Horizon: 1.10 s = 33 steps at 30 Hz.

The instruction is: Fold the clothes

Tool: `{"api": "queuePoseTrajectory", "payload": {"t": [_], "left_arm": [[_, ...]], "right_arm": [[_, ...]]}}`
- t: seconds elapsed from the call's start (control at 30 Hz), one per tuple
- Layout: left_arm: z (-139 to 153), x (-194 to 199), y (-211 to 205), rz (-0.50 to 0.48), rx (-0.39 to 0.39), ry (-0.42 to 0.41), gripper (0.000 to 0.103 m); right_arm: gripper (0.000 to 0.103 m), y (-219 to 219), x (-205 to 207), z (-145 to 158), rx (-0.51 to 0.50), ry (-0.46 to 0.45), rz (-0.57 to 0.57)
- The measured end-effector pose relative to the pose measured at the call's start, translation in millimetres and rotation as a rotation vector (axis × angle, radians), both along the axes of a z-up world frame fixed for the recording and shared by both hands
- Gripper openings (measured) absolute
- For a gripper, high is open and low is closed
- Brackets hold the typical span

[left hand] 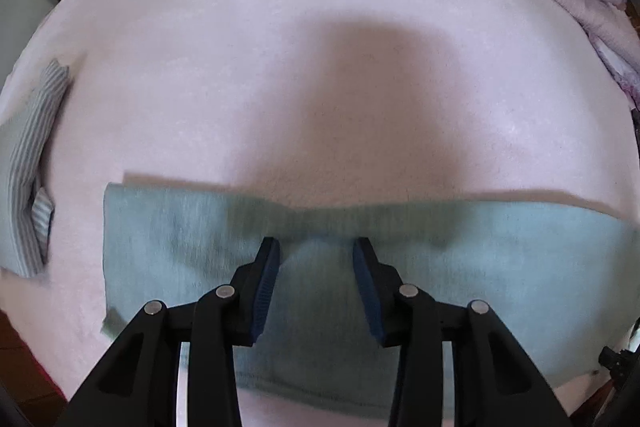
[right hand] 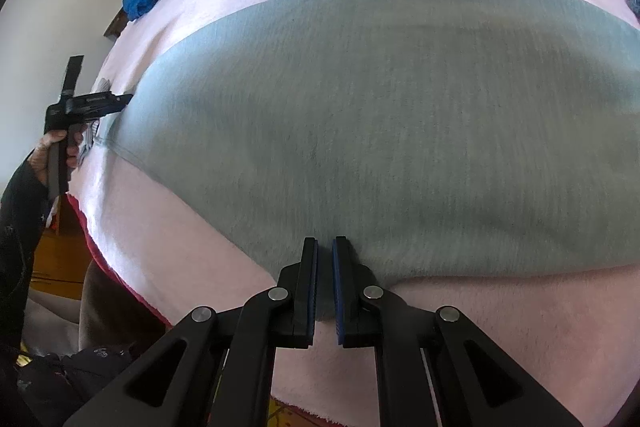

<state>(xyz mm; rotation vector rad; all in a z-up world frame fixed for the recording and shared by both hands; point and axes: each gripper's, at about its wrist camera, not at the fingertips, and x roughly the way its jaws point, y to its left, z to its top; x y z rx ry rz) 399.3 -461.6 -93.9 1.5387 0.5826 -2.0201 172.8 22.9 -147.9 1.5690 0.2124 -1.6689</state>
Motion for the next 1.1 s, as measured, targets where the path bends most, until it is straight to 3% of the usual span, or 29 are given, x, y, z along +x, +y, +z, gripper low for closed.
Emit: {"api": "queuePoseTrajectory", "payload": {"t": [0.17, 0.27, 0.33, 0.4, 0.5, 0.57, 0.6, 0.67, 0.73, 0.9, 0.97, 1.03, 1.1], "left_arm": [[31.0, 24.1, -1.8, 0.048, 0.028, 0.129, 0.037], [11.1, 21.7, -0.5, 0.058, 0.073, 0.067, 0.042], [7.4, 30.7, -1.8, 0.043, 0.077, 0.102, 0.042], [22.1, 40.8, -2.1, 0.066, 0.069, 0.124, 0.042], [51.8, 69.8, -2.3, 0.073, 0.043, 0.247, 0.043], [48.2, 79.2, -11.3, 0.089, 0.056, 0.223, 0.044], [35.4, 86.4, 4.9, 0.108, 0.068, 0.175, 0.044], [12.5, 97.2, -3.3, 0.154, 0.083, 0.076, 0.044], [14.9, 110.0, -7.1, 0.174, 0.120, 0.148, 0.044], [62.1, 134.2, -10.3, 0.215, 0.107, 0.346, 0.044], [65.3, 140.1, -19.3, 0.240, 0.115, 0.353, 0.044], [55.5, 138.4, -28.1, 0.245, 0.101, 0.307, 0.044], [41.3, 134.5, -30.5, 0.252, 0.104, 0.270, 0.044]], "right_arm": [[0.009, 1.0, -2.1, -0.9, -0.002, -0.009, 0.000], [0.009, 3.8, -3.9, 1.2, 0.004, -0.001, 0.000], [0.009, 2.9, -3.4, 2.8, 0.009, 0.007, 0.004], [0.009, 3.1, -3.6, 3.8, 0.014, 0.014, 0.008], [0.009, 3.3, -4.6, 4.3, 0.022, 0.020, 0.005], [0.009, 3.6, -5.2, 4.4, 0.026, 0.026, 0.005], [0.009, 3.8, -5.8, 4.3, 0.027, 0.025, 0.004], [0.009, 4.5, -7.7, 4.5, 0.029, 0.021, 0.001], [0.009, 5.0, -8.6, 5.5, 0.034, 0.023, -0.001], [0.009, 4.2, -10.0, 7.6, 0.057, 0.036, 0.000], [0.009, -0.4, -8.8, 12.9, 0.081, 0.056, 0.013], [0.013, -10.1, -3.1, 20.0, 0.087, 0.074, 0.035], [0.025, -25.9, 8.1, 29.1, 0.069, 0.091, 0.067]]}}
